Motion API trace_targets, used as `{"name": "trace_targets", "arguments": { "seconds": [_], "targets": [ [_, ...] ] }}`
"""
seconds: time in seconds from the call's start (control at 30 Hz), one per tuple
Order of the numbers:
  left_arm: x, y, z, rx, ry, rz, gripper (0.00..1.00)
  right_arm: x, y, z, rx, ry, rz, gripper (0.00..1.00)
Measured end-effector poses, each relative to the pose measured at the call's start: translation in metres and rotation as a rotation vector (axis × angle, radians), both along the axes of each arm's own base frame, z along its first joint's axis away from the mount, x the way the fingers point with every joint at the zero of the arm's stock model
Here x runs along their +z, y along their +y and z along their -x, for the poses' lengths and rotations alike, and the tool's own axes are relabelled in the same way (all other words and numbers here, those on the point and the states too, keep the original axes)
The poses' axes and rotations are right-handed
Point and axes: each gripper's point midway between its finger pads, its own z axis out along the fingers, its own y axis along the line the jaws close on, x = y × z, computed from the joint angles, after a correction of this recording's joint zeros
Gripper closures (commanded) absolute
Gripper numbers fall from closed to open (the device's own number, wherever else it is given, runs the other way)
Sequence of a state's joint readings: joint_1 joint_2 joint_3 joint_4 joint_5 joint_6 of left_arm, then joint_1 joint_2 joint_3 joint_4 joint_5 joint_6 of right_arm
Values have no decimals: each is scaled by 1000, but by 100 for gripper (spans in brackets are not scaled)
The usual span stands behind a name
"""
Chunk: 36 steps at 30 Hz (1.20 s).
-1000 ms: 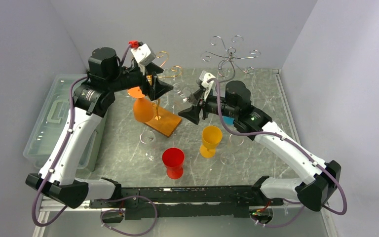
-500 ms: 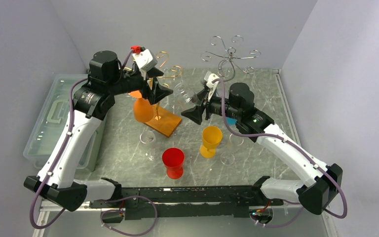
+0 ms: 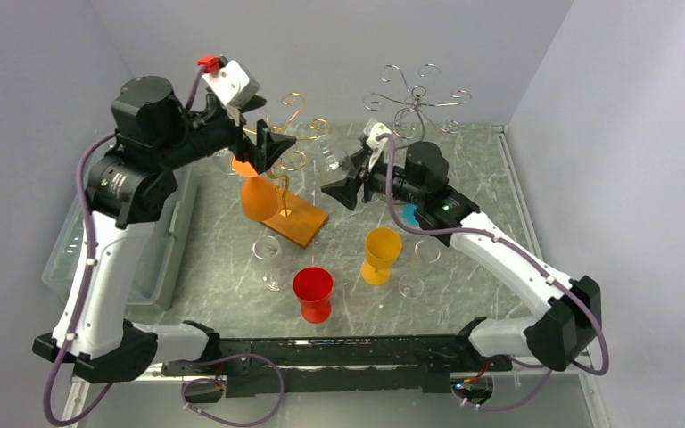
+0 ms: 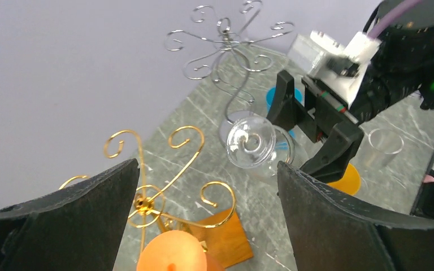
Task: Place the wine glass upside down on the wine glass rack
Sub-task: Turn the wine glass upside down at the wine rack.
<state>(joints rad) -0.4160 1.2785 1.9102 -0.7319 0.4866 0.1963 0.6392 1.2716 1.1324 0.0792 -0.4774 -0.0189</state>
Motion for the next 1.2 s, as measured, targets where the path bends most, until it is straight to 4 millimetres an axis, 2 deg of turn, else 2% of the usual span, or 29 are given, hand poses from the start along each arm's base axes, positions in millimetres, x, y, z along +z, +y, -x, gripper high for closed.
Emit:
{"name": "trace_targets", "arguments": {
  "seconds": [0.1,0.2,0.47,0.6,0.9,1.2],
  "targets": [
    [12,13,3,61,-19,0,2,-14,5,-6,1,27,20,100],
    [11,24,3,122,-10,-20,3,-25,9,-11,4,47,36,100],
    [-17,52,-10,266,38,-163,1,-33,23,-25,26,58,48,100],
    [-23,64,-14,315,22,-226,1,-33,29,-32,33,56,46,100],
    [-32,83,-17,385,18,-322,1,-44,41,-44,61,81,59,100],
    [-35,91,-23,432,21,-354,1,-57,48,-44,103,110,70,100]
  ]
}}
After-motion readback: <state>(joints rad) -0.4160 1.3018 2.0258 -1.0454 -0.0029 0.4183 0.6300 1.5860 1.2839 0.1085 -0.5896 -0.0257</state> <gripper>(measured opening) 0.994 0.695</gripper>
